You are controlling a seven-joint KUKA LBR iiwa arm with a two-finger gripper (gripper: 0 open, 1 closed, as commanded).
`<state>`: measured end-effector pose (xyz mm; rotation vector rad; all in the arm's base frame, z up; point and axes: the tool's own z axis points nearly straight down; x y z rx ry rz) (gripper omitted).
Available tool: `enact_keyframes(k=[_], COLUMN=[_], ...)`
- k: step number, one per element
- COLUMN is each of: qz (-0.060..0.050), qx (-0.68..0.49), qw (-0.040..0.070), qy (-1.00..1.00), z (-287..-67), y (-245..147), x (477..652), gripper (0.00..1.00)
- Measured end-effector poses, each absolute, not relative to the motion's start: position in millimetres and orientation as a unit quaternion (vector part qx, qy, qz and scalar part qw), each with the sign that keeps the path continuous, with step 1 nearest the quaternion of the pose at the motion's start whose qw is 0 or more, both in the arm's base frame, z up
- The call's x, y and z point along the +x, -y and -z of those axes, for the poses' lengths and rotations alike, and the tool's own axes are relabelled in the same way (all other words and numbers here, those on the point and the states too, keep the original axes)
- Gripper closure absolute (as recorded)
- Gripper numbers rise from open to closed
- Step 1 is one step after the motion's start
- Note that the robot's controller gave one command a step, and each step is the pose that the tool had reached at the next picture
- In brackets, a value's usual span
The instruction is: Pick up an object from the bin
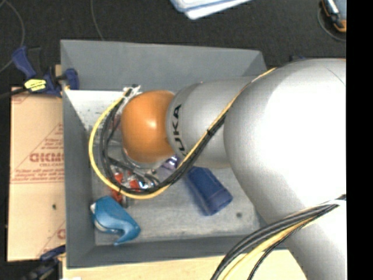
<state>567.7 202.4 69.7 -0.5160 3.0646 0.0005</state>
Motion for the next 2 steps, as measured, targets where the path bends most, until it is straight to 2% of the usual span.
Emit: enact_keyframes(k=[1,2], qz=[-0.001,-0.001], qx=[-0.126,-0.125], qw=[0.018,0.018], qy=[-0.992,-0.992], z=[-83.7,-83.7], y=[-168.9,-168.9], x=[544.7,544.7], gripper=[1.0,1.0])
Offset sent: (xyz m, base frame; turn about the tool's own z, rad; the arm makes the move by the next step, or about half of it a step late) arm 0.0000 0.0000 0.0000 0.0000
